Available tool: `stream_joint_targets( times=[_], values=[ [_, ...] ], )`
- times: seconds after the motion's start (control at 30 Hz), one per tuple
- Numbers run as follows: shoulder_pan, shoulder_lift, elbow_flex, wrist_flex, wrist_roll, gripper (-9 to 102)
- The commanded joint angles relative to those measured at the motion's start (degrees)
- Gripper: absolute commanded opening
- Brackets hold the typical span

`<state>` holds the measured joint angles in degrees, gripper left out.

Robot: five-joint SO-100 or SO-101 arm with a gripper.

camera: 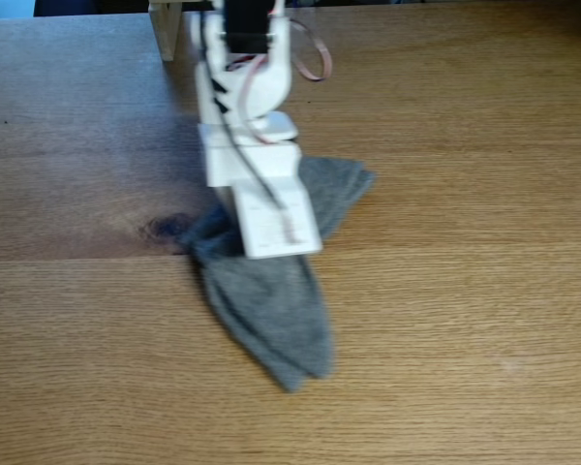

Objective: Clean the area in front of the robot

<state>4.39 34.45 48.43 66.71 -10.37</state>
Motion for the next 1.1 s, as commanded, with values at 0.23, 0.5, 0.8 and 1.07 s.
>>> stream_joint_targets(
  times=[0.23,0.5,0.8,1.07],
  values=[
    [-12.13,-0.53,-0.79,-24.61,0.88,0],
    [-6.68,-14.15,-0.79,-43.77,-2.81,0],
    [4.39,-17.67,-0.79,-45.09,-3.60,0],
    [17.05,-11.16,-0.79,-29.97,-0.35,0]
  ],
)
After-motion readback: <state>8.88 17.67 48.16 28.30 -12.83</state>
